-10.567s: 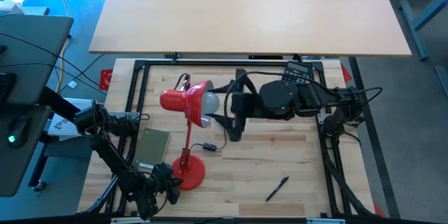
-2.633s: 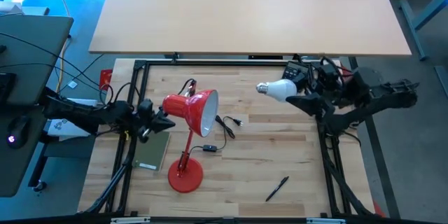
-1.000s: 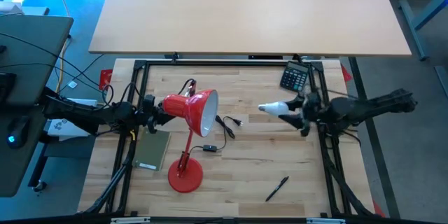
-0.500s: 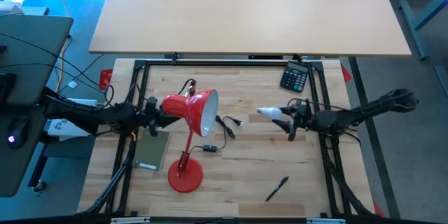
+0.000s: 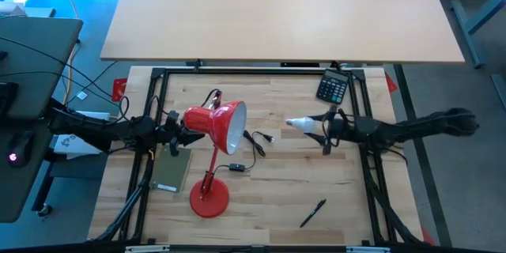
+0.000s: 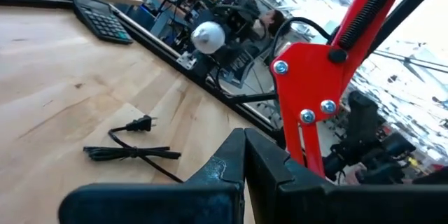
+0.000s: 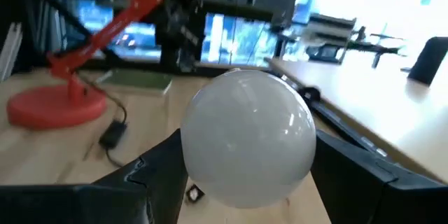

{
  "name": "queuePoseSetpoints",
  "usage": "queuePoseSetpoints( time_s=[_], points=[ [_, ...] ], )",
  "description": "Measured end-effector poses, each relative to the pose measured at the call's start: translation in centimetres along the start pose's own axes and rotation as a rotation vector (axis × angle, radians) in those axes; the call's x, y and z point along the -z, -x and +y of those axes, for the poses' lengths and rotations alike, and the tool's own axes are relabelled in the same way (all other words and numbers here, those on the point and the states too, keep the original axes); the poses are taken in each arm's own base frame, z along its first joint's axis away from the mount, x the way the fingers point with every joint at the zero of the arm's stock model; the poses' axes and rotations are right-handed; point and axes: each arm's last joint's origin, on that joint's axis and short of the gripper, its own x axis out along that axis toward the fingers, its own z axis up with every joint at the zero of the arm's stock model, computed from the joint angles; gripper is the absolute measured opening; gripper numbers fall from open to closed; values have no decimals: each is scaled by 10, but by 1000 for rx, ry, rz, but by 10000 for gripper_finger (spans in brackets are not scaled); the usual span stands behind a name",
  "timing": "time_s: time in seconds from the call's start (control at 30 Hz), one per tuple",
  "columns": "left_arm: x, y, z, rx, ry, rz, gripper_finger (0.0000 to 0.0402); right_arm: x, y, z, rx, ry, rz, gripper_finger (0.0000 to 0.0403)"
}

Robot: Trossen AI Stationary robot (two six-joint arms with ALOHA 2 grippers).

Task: Screw lightbulb
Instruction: Remove the white lightbulb from the red lamp

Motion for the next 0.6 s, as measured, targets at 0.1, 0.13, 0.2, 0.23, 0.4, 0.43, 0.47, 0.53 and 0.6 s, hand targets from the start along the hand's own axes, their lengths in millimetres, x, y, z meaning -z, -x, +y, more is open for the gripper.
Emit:
queuePoseSetpoints(
  time_s=[0.1,0.13,0.2,0.23,0.4,0.43,0.47,0.53,0.6],
  points=[
    [0,0,0,-10,-7,-7,0,8,-5,-11,14,-35,52,255],
    [0,0,0,-12,-13,-8,0,9,-6,-15,35,-80,58,255],
    [0,0,0,-14,-47,-8,0,11,-7,-21,83,-180,63,255],
    [0,0,1,-20,-63,-12,0,12,-7,-23,109,-238,71,255],
    [-1,0,1,-33,-73,-22,0,12,-7,-25,83,-315,67,255],
    [-1,0,1,-34,-70,-22,0,12,-7,-24,58,-278,64,255],
    [-1,0,1,-34,-68,-22,0,11,-7,-23,24,-241,60,255],
    [-1,0,1,-33,-67,-21,0,9,-8,-21,-56,-203,51,255],
    [-1,0,1,-33,-67,-21,0,5,-10,-21,-92,-215,39,255]
  ],
)
